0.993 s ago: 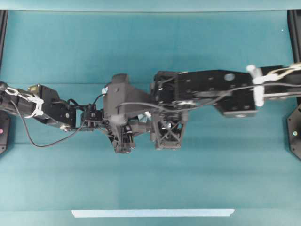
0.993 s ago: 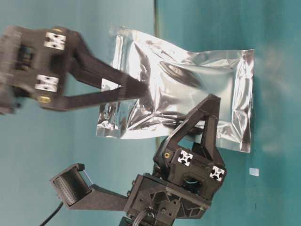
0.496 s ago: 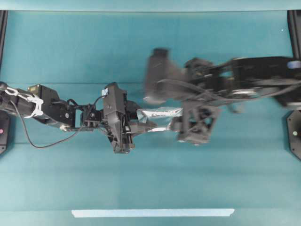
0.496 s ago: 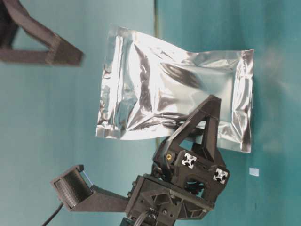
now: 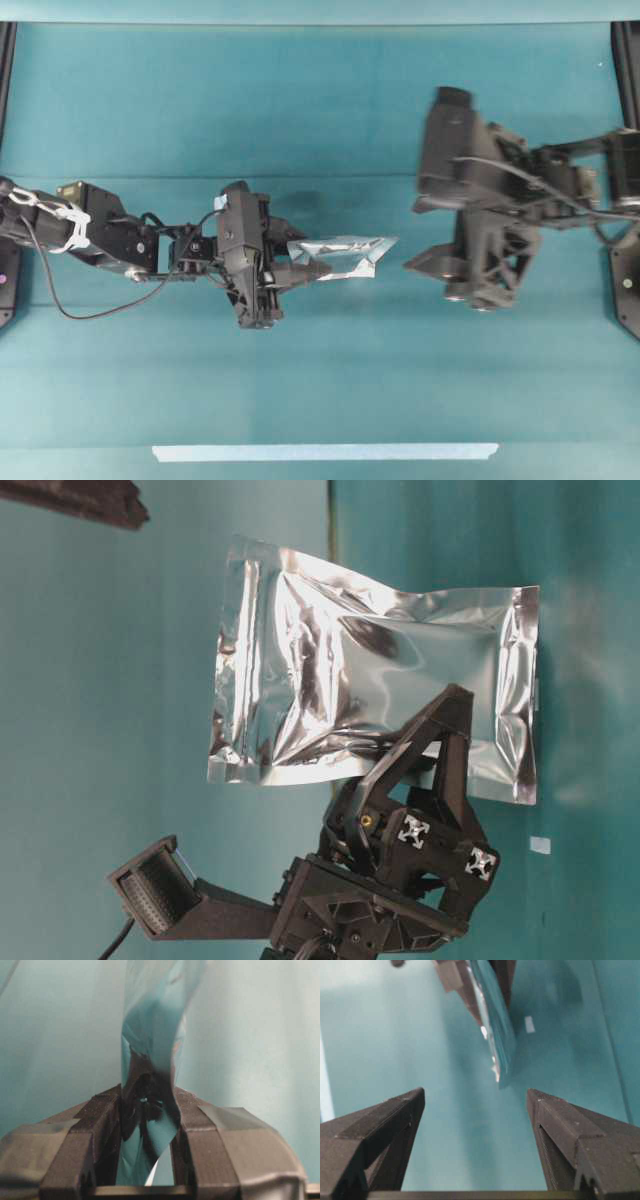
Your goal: Hand over the silver zip bag and make it stand upright.
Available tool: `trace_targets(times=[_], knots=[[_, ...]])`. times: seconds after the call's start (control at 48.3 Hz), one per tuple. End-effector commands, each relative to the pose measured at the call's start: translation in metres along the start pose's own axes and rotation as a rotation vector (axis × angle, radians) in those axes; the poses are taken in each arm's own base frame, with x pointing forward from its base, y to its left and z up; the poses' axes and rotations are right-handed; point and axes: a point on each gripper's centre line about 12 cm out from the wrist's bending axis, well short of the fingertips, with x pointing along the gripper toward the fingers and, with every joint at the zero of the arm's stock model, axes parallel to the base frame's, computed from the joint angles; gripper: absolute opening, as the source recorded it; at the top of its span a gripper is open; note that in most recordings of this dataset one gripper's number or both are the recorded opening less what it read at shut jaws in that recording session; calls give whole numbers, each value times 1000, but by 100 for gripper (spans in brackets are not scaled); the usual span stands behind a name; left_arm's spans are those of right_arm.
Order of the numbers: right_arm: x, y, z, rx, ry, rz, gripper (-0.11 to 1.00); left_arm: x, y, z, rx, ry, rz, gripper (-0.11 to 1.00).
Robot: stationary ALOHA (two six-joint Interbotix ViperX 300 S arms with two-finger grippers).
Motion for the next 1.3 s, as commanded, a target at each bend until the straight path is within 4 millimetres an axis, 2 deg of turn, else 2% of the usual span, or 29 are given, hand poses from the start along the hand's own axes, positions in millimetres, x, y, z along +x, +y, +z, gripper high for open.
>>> trace_targets(times=[0.0,0.165,0.372,1.283], knots=[[-16,2,4,11,-78,22,86,0,-7,3,7,-11,-16,28],[-27,1,-1,12,-177,47,86,0,-7,3,15,-11,-18,28],[-34,-1,-8,20,-201,52,86,1,-7,3,35,-11,-18,28],[-30,0,-14,25,-178,53,85,2,-7,4,35,-11,-18,28]])
